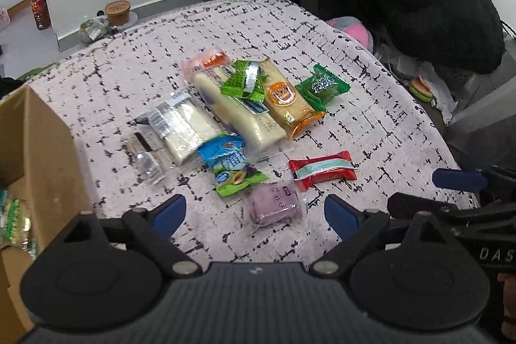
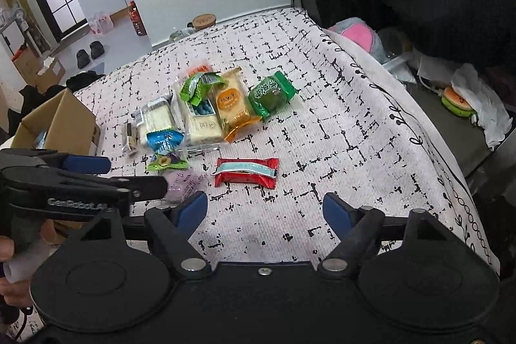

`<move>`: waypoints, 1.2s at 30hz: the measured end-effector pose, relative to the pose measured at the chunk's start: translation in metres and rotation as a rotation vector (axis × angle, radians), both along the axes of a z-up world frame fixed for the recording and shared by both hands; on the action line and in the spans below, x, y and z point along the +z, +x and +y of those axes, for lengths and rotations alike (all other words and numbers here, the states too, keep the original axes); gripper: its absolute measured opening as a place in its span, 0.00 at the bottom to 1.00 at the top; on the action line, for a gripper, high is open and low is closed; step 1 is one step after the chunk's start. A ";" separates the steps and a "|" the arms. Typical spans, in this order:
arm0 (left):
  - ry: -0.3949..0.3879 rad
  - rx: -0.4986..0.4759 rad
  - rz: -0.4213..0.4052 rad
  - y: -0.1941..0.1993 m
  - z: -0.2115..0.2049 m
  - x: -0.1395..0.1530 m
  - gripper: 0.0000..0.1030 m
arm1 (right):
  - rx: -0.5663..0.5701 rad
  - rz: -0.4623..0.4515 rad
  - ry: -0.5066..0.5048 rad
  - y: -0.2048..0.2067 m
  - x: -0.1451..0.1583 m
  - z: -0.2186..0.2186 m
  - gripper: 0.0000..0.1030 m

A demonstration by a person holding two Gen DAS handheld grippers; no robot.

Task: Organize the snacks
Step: 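Lower the left tool onto the pink round packet and close it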

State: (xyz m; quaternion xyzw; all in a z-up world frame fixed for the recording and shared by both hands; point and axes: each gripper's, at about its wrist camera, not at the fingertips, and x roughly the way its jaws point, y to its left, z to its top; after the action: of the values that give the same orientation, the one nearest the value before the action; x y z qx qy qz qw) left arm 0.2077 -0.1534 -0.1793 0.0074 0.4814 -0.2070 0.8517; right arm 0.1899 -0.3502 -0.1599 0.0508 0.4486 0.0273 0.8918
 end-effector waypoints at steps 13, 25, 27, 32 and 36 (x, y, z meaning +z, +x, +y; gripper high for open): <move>0.012 0.047 0.126 0.025 -0.019 -0.038 0.67 | 0.028 0.008 0.003 0.027 -0.013 -0.004 0.70; 0.030 0.052 0.141 0.036 -0.007 -0.028 0.34 | 0.084 0.010 0.028 0.046 -0.023 -0.008 0.70; 0.027 0.070 0.146 0.038 0.000 -0.026 0.33 | 0.100 0.004 0.033 0.050 -0.024 -0.006 0.70; 0.012 0.085 0.137 0.041 0.010 -0.017 0.33 | 0.142 -0.008 0.061 0.063 -0.027 0.003 0.69; 0.012 0.099 0.125 0.041 0.018 -0.010 0.33 | 0.183 0.003 0.075 0.072 -0.034 0.013 0.69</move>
State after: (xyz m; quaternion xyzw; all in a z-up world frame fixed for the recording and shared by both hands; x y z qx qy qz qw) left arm 0.2484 -0.1350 -0.1894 -0.0242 0.5345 -0.1619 0.8292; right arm 0.2622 -0.3369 -0.1935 0.0430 0.4514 0.1253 0.8824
